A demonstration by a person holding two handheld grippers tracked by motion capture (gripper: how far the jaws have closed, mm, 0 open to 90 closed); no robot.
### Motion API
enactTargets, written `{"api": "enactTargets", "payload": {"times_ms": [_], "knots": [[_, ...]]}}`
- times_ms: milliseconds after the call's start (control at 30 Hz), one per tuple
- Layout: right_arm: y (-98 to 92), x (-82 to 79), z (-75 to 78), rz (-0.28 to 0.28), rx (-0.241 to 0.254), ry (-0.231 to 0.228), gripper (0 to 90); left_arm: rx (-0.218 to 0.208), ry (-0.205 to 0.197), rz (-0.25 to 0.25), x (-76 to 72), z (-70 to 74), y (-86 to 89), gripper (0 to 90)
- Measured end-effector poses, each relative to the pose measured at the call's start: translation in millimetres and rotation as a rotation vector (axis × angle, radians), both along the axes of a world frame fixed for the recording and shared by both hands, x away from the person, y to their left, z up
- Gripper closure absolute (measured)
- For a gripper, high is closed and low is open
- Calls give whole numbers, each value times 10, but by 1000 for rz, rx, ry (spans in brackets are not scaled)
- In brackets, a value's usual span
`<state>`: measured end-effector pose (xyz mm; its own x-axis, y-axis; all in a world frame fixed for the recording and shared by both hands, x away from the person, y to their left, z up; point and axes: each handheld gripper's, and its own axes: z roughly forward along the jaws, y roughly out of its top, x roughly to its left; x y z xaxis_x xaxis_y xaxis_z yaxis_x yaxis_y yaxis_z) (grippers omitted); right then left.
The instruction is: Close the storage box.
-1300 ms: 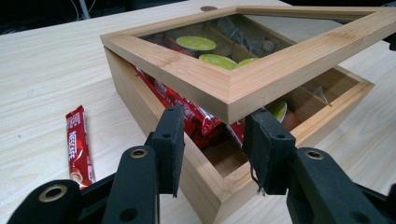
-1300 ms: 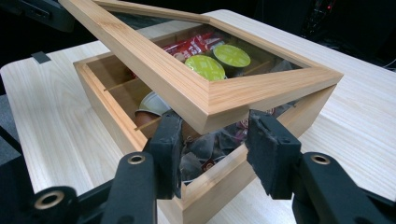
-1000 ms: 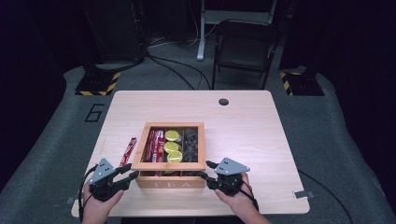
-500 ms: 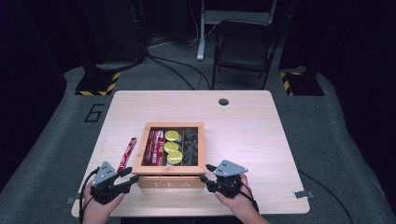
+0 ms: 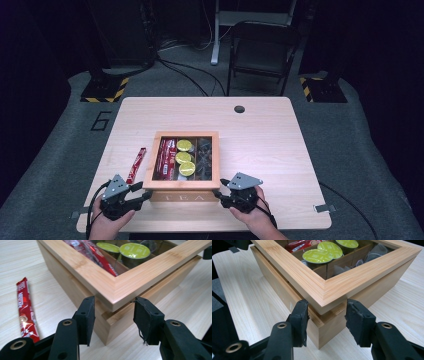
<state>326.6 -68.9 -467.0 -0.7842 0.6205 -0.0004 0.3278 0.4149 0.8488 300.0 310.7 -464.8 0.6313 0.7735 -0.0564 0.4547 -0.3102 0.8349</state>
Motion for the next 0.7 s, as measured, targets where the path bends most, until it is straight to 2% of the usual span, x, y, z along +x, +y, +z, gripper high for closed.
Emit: {"api": "enactTargets", "payload": {"times_ms": [100,200,267,333,367,400,467,567,600,700], "knots": [[-7,6,-5,12,-4,0,522,-1,5,-4,3,-3,7,512],[7,3,-18,4,-13,18,518,-44,-11,2,0,5,19,488],[17,13,-57,18,-52,20,519,-51,-5,13,-4,10,32,488],[28,21,-83,23,-60,40,515,-43,4,16,9,-3,48,492],[31,26,-92,21,-58,48,513,-53,-1,19,15,-14,45,493],[29,29,-93,22,-57,48,514,-54,14,13,13,-9,47,492],[41,23,-92,7,-41,60,514,-44,6,9,17,-19,35,492],[34,24,-91,14,-50,58,513,-21,9,-5,19,-20,25,491],[35,26,-92,15,-46,59,513,-33,16,3,13,-25,12,490],[31,29,-93,18,-40,68,499,-26,15,-3,18,-25,15,487]]}}
